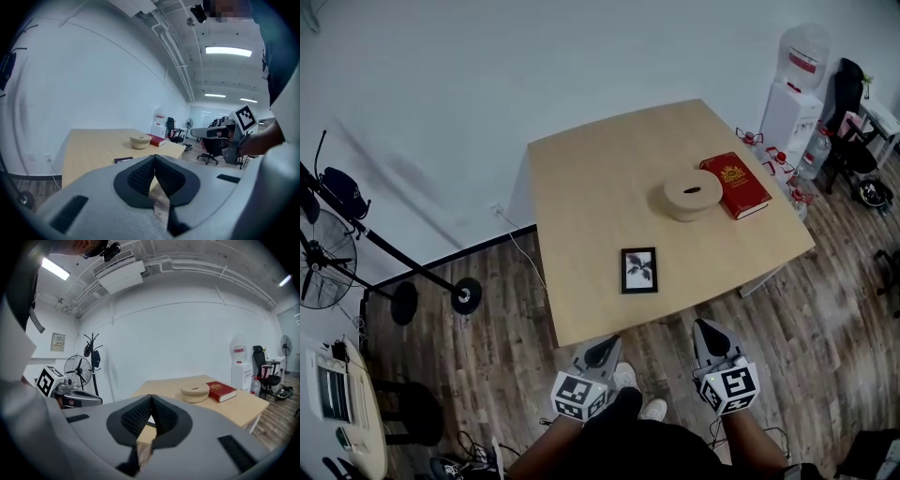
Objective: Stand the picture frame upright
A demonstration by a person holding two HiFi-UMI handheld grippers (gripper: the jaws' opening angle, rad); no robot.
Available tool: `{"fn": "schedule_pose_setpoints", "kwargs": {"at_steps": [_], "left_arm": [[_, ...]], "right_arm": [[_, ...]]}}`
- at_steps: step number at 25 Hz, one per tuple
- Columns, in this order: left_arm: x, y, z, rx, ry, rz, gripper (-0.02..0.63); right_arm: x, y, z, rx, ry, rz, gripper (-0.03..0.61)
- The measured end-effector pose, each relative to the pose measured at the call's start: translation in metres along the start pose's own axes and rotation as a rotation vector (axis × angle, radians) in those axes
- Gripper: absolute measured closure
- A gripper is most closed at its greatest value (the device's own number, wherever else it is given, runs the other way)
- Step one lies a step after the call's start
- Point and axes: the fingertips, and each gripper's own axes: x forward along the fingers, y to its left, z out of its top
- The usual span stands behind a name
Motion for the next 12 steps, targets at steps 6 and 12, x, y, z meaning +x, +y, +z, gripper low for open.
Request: {"fn": "schedule_pose_setpoints", "kwargs": {"at_steps": [6,12], "left_arm": [[0.016,0.038,0.012,-0.007,-0.008,0.021,0.614],[0.025,0.074,0.015,-0.028,-0.015,0.036,0.614]], "right_arm": [[0.048,0.003,0.007,-0.005,0.029,0.011,0.569],[0.091,0.007,0.004,-0.042,0.082,0.015,0.569]]}}
